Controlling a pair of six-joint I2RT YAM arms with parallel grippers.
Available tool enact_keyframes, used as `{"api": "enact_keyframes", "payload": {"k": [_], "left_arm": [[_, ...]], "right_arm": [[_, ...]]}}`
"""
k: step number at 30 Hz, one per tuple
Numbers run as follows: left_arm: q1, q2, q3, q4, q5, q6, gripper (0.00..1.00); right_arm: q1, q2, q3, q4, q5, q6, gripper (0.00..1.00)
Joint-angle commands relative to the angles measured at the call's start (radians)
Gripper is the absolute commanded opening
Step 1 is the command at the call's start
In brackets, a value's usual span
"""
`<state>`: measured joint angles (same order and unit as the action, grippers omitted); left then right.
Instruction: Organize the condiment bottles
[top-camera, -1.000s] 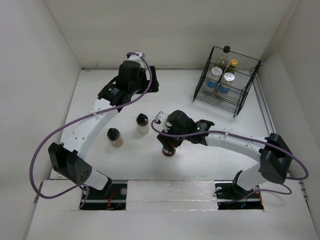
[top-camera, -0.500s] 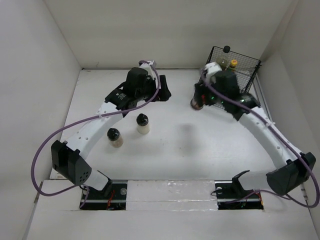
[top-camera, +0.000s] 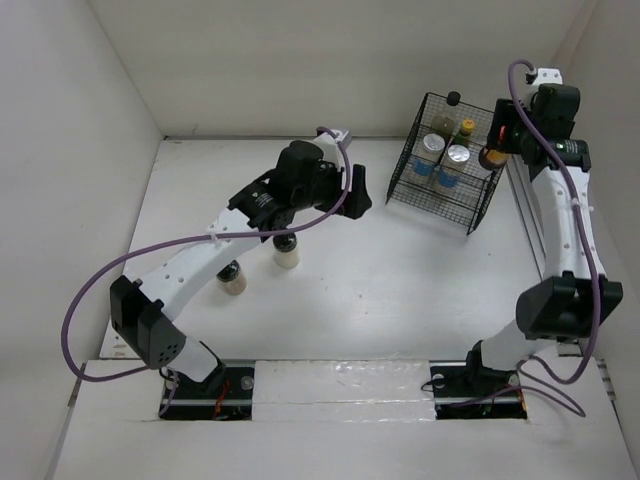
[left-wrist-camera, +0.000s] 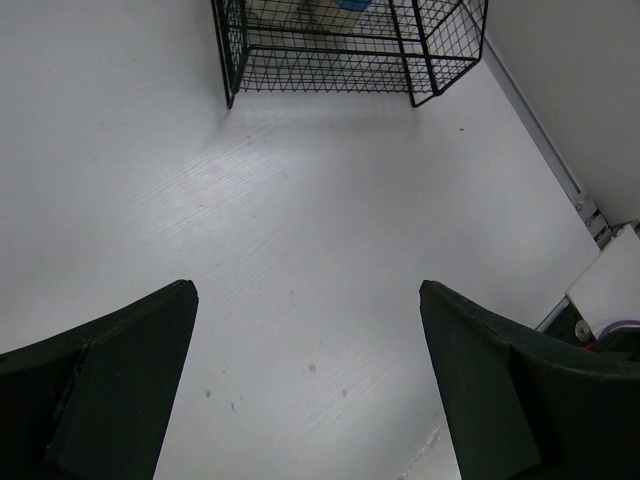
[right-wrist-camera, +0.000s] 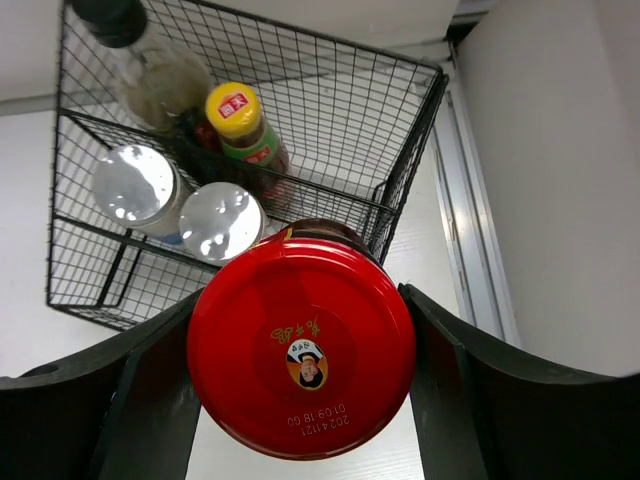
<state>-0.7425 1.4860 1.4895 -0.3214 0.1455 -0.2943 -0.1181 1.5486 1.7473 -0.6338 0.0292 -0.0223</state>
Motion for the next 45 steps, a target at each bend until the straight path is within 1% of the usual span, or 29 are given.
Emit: {"api": "enact_keyframes", "payload": {"k": [1, 3, 5, 11, 16, 20, 23, 27, 32, 33, 36, 37, 38, 41, 45], "left_arm": [[0.006, -0.006, 0.041, 0.030, -0.014, 0.027, 0.90], [0.006, 0.003, 0.032, 0.030, -0.014, 0.027, 0.90], [0.006, 0.003, 0.032, 0.030, -0.014, 0.027, 0.90], [0.006, 0.023, 0.032, 0.039, -0.014, 0.027, 0.90], [0.006, 0.033, 0.041, 0.039, -0.014, 0.018, 0.90], [0.006, 0.042, 0.041, 0.039, -0.024, 0.009, 0.90], [0.006, 0.051, 0.051, 0.039, -0.024, 0.009, 0.90], [0.015, 0.051, 0.051, 0.039, -0.015, 0.000, 0.91], [0.025, 0.060, 0.051, 0.039, 0.003, -0.020, 0.91], [0.025, 0.060, 0.051, 0.039, 0.003, -0.020, 0.91], [0.025, 0.060, 0.051, 0.039, 0.003, -0.020, 0.91], [0.025, 0.060, 0.051, 0.039, 0.003, -0.020, 0.91], [0.025, 0.060, 0.051, 0.039, 0.003, -0.020, 0.91], [0.034, 0.060, 0.051, 0.039, 0.003, -0.020, 0.91], [0.043, 0.060, 0.051, 0.039, 0.003, -0.029, 0.91]], "right_arm": [[-0.020, 0.031, 0.107, 0.103, -0.061, -0.001, 0.29], [-0.020, 0.067, 0.107, 0.129, -0.061, -0.001, 0.29], [-0.049, 0.096, 0.107, 0.151, -0.061, -0.001, 0.26], [-0.058, 0.140, 0.096, 0.204, -0.087, -0.001, 0.26], [-0.049, 0.169, 0.020, 0.215, -0.087, -0.001, 0.26], [-0.040, 0.179, -0.045, 0.258, -0.087, -0.001, 0.26], [-0.031, 0.211, -0.045, 0.267, -0.087, -0.001, 0.26], [-0.020, 0.251, -0.034, 0.229, -0.075, -0.001, 0.26], [-0.002, 0.271, -0.055, 0.227, -0.048, 0.021, 0.38], [-0.002, 0.284, -0.064, 0.227, -0.038, 0.030, 0.46], [-0.002, 0.285, -0.074, 0.217, -0.023, 0.030, 0.59], [-0.002, 0.285, -0.100, 0.217, -0.023, 0.030, 0.68], [-0.002, 0.272, -0.100, 0.226, -0.023, 0.030, 0.72], [-0.002, 0.249, -0.111, 0.226, -0.002, 0.030, 0.79], [0.008, 0.196, -0.072, 0.226, 0.035, 0.030, 0.82]]}}
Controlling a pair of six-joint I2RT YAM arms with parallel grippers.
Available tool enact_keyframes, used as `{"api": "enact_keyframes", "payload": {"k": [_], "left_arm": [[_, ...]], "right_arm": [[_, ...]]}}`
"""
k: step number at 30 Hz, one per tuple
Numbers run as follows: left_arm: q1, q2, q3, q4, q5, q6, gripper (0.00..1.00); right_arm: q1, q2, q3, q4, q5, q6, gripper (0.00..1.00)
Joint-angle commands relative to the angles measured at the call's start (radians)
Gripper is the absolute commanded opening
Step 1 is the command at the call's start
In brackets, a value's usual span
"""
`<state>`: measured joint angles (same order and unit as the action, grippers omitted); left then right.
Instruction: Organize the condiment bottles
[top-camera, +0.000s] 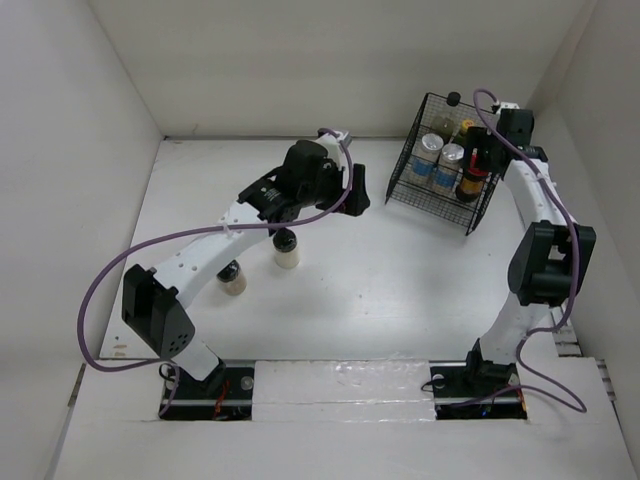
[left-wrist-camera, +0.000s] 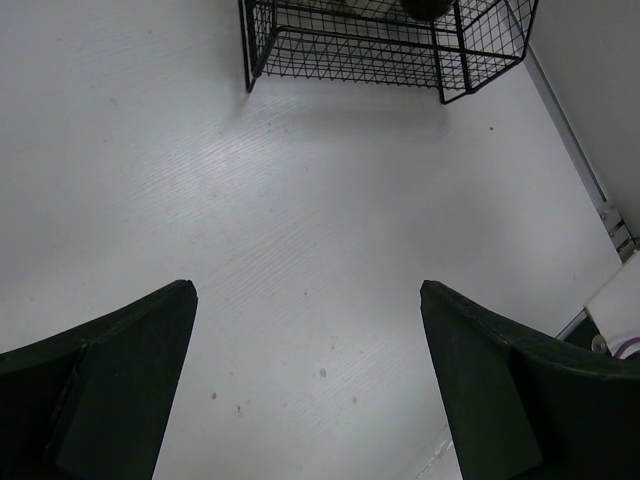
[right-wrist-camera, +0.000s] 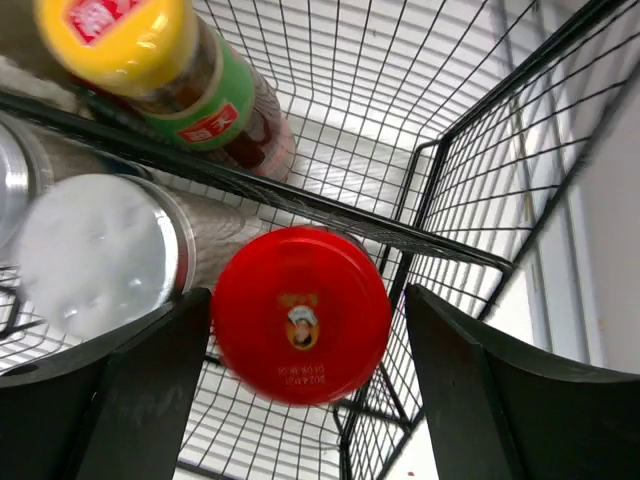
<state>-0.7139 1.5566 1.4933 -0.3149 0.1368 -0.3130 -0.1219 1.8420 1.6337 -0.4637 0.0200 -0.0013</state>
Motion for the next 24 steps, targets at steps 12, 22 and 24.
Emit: {"api": "enact_keyframes", "payload": {"k": [12, 22, 24], "left_arm": [[0.024, -0.038, 0.108, -0.024, -0.126, -0.020, 0.81], [0.080, -0.110, 0.290, -0.144, -0.439, -0.086, 0.16], [0.108, -0.131, 0.329, -0.165, -0.457, -0.132, 0.26]], "right_arm": [[0.167, -0.360, -0.092, 0.135, 0.040, 0.000, 0.10], [0.758, -0.460, -0.433, 0.356, -0.193, 0.061, 0.45], [0.829, -0.380, -0.404, 0.356, -0.227, 0.009, 0.79]]}}
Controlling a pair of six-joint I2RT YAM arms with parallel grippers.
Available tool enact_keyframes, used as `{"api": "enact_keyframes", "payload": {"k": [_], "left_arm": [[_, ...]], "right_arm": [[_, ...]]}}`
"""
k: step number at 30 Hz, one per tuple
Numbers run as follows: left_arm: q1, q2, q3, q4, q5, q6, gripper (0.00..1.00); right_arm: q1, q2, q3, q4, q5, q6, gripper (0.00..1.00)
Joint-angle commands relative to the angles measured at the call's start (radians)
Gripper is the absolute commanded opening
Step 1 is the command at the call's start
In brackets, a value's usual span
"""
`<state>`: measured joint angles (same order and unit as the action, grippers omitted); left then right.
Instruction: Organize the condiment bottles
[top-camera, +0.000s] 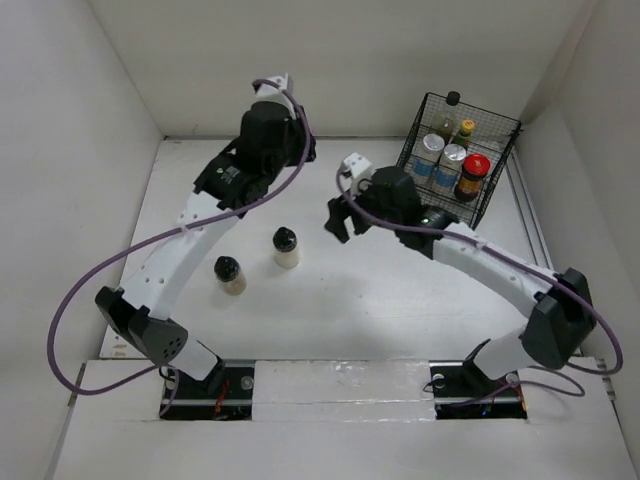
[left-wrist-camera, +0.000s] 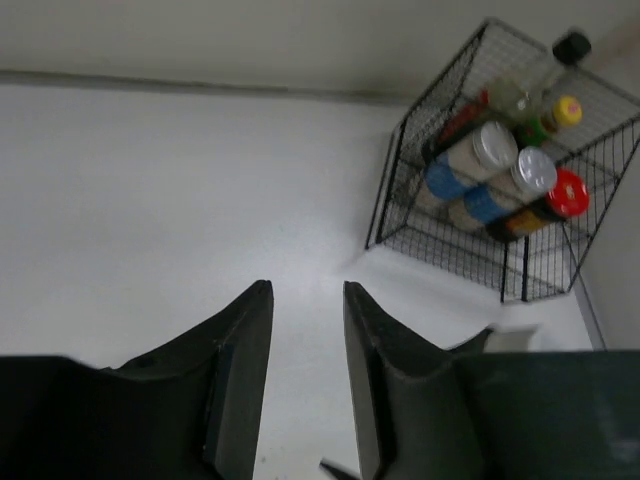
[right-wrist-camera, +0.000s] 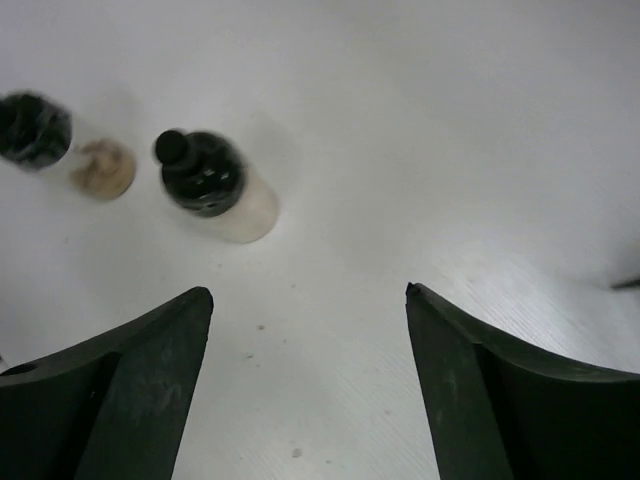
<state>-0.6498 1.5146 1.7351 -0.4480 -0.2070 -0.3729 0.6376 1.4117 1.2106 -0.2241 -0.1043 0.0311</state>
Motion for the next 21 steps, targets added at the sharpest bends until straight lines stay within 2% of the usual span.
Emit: {"api": "enact_keyframes", "payload": {"k": [1, 2, 3, 6, 7, 8, 12, 16, 17, 21], "left_arm": [[0.055, -0.100, 0.101, -0.032, -0.114, -0.083, 0.31], [0.055, -0.114, 0.101, -0.032, -0.123, -0.083, 0.42], [0.055, -0.131, 0.101, -0.020, -0.123, -0.083, 0.46], [0.055, -0.218, 0.000, 0.034, -0.095, -0.109, 0.61], [0.055, -0.267, -0.029, 0.058, -0.095, -0.109, 0.63], [0.055, -0.289, -0.079, 0.058, -0.110, -0.118, 0.64], [0.055, -0.384, -0.124, 0.097, -0.181, -0.086, 0.65], [0.055, -0.438, -0.134, 0.106, -0.209, -0.073, 0.67], [0.055, -0.448, -0.153, 0.106, -0.209, -0.073, 0.67], [0.055, -0.467, -0.189, 0.106, -0.196, -0.063, 0.67]], "right_arm": [[0.100, 0.079, 0.039, 0.117, -0.115, -0.045, 0.86], [0.161, 0.107, 0.061, 0.105, -0.124, -0.062, 0.91], [0.186, 0.160, 0.108, 0.092, -0.124, -0.091, 0.97], [0.261, 0.243, 0.211, 0.068, -0.066, -0.114, 0.97], [0.270, 0.297, 0.236, 0.056, -0.055, -0.114, 0.97], [0.270, 0.321, 0.257, 0.055, -0.031, -0.123, 0.97], [0.281, 0.427, 0.351, 0.005, 0.021, -0.112, 0.94], [0.290, 0.490, 0.394, 0.005, 0.072, -0.103, 0.78], [0.290, 0.500, 0.408, -0.007, 0.092, -0.103, 0.68], [0.290, 0.541, 0.429, -0.026, 0.114, -0.083, 0.65]]}}
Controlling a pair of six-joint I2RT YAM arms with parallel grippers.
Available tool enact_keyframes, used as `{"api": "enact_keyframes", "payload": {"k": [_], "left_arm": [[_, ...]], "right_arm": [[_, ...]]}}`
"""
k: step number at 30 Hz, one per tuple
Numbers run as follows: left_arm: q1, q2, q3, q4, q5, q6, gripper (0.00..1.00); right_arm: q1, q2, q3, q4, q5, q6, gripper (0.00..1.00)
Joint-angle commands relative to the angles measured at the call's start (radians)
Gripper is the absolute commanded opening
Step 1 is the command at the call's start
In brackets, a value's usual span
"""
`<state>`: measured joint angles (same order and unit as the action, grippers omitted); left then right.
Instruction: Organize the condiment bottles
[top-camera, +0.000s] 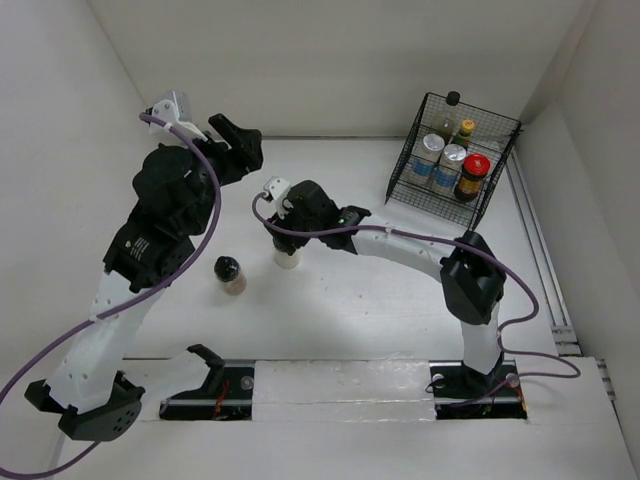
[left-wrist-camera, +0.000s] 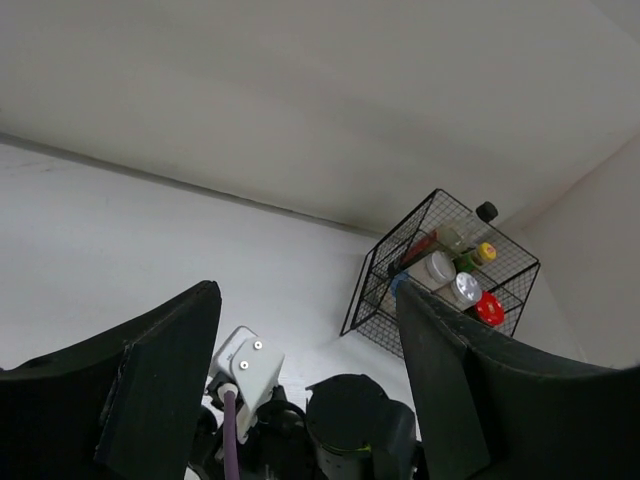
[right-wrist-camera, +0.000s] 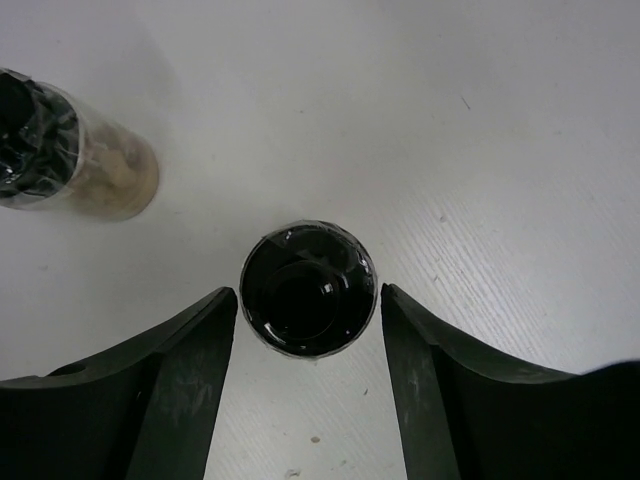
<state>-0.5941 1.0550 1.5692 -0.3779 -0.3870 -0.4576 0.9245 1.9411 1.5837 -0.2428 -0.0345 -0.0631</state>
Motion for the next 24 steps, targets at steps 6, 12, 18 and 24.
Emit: {"api": "enact_keyframes", "payload": {"k": [6, 12, 18, 24], "left_arm": [[-0.001, -0.007, -0.058, 0.045, 0.017, 0.042, 0.68], [-0.001, 0.002, -0.119, 0.063, 0.045, 0.053, 0.69], [-0.001, 0.025, -0.095, 0.073, 0.056, 0.063, 0.70], [-0.001, 0.075, -0.005, 0.094, 0.068, 0.085, 0.73]], "right_arm": [[0.004, 0.050, 0.076, 0.023, 0.054, 0.032, 0.44], [0.004, 0.018, 0.065, 0.051, 0.106, 0.057, 0.11], [-0.058, -0.169, 0.001, 0.027, 0.189, 0.057, 0.06], [-0.281, -0.373, -0.070, -0.013, 0.119, 0.077, 0.05]]}}
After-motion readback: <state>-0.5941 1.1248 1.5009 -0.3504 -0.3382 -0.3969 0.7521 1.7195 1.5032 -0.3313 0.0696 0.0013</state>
